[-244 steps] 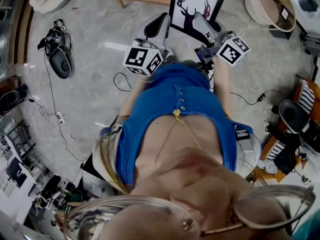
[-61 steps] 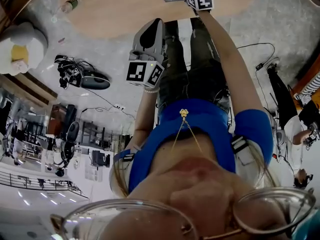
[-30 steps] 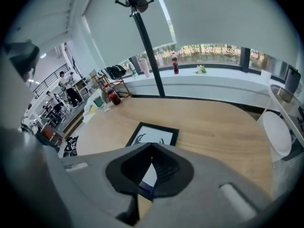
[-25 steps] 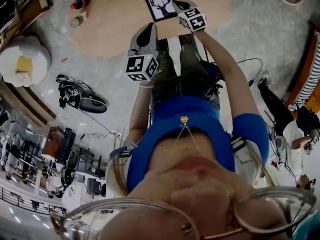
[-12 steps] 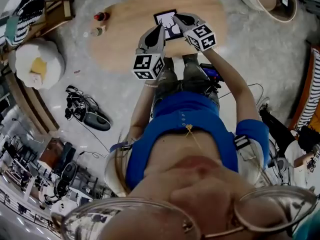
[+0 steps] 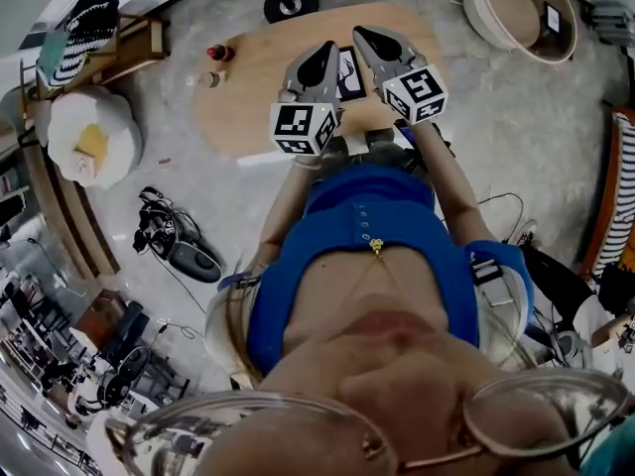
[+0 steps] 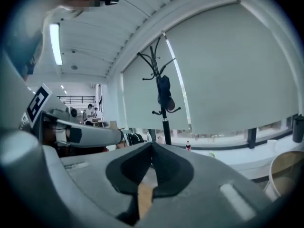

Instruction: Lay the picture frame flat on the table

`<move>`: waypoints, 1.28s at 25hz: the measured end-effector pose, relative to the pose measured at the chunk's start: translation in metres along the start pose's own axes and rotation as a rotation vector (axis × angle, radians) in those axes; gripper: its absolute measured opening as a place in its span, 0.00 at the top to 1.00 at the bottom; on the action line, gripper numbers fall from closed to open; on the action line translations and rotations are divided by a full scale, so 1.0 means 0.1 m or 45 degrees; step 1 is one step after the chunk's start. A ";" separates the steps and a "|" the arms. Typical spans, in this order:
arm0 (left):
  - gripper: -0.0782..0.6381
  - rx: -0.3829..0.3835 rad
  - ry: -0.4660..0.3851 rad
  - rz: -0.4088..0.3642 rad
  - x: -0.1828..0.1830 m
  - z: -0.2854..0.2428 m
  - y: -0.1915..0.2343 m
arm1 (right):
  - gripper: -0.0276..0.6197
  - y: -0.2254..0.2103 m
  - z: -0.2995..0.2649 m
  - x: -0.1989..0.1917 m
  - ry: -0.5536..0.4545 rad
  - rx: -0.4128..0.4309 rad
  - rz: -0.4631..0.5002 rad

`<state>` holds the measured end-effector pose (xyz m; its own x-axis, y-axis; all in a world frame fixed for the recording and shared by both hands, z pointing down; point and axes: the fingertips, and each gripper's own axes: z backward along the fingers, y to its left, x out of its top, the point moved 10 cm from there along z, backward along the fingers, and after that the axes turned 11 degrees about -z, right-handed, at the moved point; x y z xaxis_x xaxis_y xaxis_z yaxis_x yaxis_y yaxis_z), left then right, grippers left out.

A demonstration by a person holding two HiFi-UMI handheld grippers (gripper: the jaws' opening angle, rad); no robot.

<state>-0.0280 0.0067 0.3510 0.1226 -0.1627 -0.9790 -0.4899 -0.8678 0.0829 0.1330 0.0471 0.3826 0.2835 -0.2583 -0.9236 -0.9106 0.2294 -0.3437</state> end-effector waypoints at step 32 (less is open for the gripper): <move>0.90 0.010 -0.235 -0.187 0.77 0.16 -0.17 | 0.95 0.59 0.35 0.93 -0.203 -0.030 0.323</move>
<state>-0.0239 0.0168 0.2711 0.0335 0.0544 -0.9980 -0.4850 -0.8722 -0.0638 0.1161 0.0695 0.2700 0.0882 -0.0444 -0.9951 -0.9645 0.2457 -0.0964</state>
